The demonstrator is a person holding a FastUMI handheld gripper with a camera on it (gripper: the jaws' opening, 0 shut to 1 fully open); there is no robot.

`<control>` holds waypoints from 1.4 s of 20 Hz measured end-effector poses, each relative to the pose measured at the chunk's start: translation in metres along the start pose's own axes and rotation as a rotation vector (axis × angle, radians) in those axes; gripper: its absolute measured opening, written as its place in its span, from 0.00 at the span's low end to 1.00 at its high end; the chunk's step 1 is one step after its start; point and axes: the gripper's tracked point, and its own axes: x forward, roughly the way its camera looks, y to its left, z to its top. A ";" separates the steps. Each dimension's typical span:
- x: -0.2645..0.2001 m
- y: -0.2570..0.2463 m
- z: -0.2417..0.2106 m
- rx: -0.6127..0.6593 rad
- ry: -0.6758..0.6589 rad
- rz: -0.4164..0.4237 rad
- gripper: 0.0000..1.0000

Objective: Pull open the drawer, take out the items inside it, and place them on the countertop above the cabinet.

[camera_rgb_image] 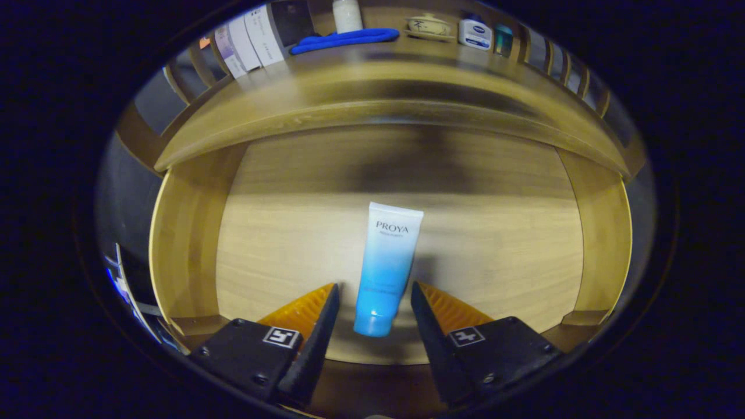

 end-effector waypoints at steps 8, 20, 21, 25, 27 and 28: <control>-0.009 -0.004 0.003 0.001 -0.019 0.020 0.45; -0.125 -0.003 0.002 -0.078 -0.188 0.115 0.44; -0.132 -0.001 0.000 -0.085 -0.201 0.122 0.44; -0.155 0.002 0.007 -0.101 -0.237 0.140 0.45; -0.159 -0.002 0.023 -0.083 -0.257 0.133 0.45; -0.160 -0.004 0.033 -0.072 -0.261 0.130 0.45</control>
